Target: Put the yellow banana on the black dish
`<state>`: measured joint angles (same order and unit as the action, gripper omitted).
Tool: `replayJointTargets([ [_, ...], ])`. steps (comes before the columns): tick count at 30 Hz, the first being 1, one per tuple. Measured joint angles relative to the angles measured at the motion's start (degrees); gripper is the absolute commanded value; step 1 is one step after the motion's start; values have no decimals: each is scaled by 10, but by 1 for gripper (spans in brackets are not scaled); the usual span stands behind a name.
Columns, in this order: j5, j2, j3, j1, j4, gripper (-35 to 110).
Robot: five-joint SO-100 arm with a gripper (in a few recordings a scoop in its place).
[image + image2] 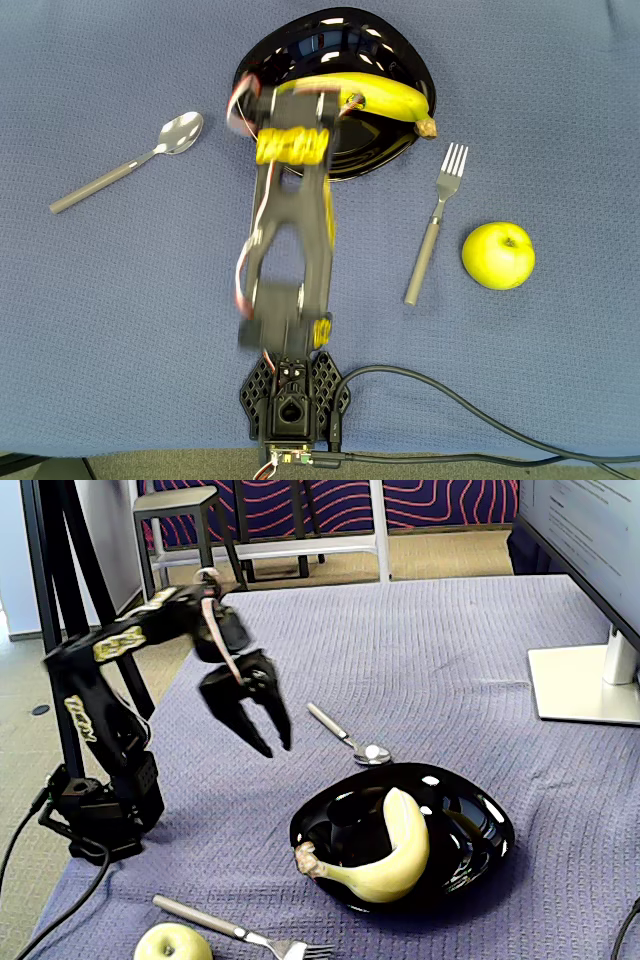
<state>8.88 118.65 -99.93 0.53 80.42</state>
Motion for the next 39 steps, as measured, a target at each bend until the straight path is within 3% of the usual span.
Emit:
replayJointTargets([
  [8, 34, 338, -330, 76, -43, 0],
  [22, 65, 516, -580, 94, -111, 0],
  [39, 88, 594, -650, 96, -111, 0],
])
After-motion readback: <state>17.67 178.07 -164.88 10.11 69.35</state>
